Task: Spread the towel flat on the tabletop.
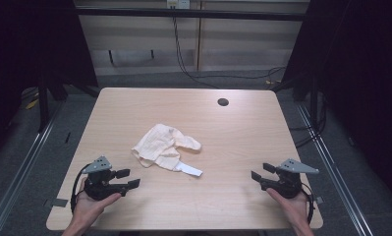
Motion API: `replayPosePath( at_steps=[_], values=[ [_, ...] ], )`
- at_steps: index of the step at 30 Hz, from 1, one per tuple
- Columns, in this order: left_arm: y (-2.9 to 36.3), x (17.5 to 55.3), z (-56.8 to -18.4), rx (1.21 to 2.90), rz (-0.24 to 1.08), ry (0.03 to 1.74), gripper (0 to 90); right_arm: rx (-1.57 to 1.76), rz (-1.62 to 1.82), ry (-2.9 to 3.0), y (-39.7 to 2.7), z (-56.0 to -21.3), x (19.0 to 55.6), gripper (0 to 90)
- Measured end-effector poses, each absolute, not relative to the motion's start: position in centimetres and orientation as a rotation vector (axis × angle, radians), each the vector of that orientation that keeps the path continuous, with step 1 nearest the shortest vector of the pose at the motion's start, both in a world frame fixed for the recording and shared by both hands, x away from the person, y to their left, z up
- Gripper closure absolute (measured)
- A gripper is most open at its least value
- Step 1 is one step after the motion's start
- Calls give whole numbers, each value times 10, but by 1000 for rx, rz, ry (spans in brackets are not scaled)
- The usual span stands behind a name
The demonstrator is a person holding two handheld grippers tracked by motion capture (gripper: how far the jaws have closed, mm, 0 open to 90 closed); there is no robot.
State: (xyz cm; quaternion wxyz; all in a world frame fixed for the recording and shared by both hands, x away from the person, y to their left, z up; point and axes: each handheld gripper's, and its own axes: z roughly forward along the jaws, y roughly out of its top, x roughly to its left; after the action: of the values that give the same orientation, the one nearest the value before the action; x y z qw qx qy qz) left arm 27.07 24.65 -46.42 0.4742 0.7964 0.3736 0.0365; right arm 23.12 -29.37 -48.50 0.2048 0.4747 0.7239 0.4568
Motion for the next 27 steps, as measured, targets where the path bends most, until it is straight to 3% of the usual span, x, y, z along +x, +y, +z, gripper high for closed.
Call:
replayPosePath(
  at_steps=[13, 19, 23, 27],
  values=[
    [242, 286, -461, 1957, 214, 933, 435, 1353, 1372, 2065, -292, -482, 230, 328],
    [240, 289, -451, 1937, 242, 853, 598, 1324, 1371, 2072, -289, -479, 226, 330],
    [239, 290, -443, 1929, 270, 801, 593, 1312, 1370, 2083, -285, -477, 222, 328],
    [227, 294, -438, 2010, 186, 805, 517, 1313, 1358, 2075, -282, -476, 223, 313]
  ],
)
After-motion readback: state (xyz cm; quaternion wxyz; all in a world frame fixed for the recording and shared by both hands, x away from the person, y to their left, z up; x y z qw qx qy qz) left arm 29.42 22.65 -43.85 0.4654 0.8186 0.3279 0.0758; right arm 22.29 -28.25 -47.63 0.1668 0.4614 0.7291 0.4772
